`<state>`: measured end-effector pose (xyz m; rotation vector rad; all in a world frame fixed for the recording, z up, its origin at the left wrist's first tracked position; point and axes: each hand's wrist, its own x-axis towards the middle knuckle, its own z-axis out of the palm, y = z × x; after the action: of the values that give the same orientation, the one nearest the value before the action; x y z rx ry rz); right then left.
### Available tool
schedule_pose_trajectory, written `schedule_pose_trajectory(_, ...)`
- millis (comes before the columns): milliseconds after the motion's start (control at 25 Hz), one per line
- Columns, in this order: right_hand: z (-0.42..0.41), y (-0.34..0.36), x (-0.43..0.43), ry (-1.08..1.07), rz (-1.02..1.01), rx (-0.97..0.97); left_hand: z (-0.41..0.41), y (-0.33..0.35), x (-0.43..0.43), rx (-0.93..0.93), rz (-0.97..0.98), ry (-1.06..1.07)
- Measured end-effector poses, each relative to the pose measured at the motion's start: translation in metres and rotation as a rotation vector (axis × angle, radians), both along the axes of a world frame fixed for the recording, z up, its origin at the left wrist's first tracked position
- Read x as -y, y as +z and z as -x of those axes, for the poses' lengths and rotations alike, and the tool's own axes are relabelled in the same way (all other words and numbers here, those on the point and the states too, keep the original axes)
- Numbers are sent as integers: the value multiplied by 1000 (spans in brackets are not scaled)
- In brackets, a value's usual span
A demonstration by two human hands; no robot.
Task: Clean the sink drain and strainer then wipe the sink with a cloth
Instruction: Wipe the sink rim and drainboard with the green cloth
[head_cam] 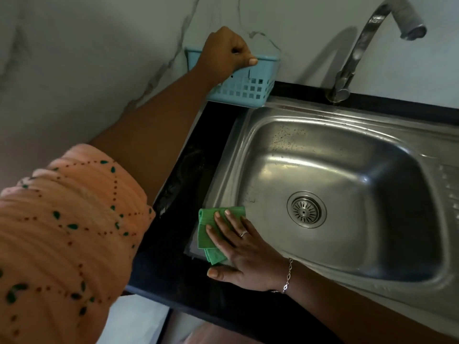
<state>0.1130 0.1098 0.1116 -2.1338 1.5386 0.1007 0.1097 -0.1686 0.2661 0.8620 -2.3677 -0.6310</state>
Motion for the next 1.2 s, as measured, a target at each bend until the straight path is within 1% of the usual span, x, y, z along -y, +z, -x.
schedule_pose_trajectory(120,4,2,-9,21,-11,97,-4,-10,-10,31,-10,5)
schedule_pose_trajectory(240,9,4,-15,54,25,127,-10,-28,-22,81,-48,18)
schedule_pose_trajectory(400,6,9,-11,-23,116,221,-18,-60,-37,138,-6,82)
schedule_pose_trajectory(520,-3,5,-14,-57,220,142,-18,-75,-47,245,0,129)
schedule_pose_trajectory(600,-8,1,-17,-72,236,117,-19,-79,-52,299,34,183)
schedule_pose_trajectory(680,-9,-2,-17,-72,208,105,-28,-84,-70,277,125,202)
schedule_pose_trajectory(760,-8,-5,-15,-41,179,77,-45,-96,-104,149,186,190)
schedule_pose_trajectory(800,-8,-6,-15,-27,175,71,-56,-104,-123,131,162,172)
schedule_pose_trajectory(840,-7,-7,-16,-14,180,68,-68,-113,-141,154,122,148)
schedule_pose_trajectory(960,-1,-8,-22,28,234,45,-93,-138,-180,309,-23,88)
schedule_pose_trajectory(1040,4,-7,-27,51,258,49,-98,-148,-194,356,-82,61)
schedule_pose_trajectory(1200,18,-6,-36,73,235,69,-91,-161,-209,412,-175,5)
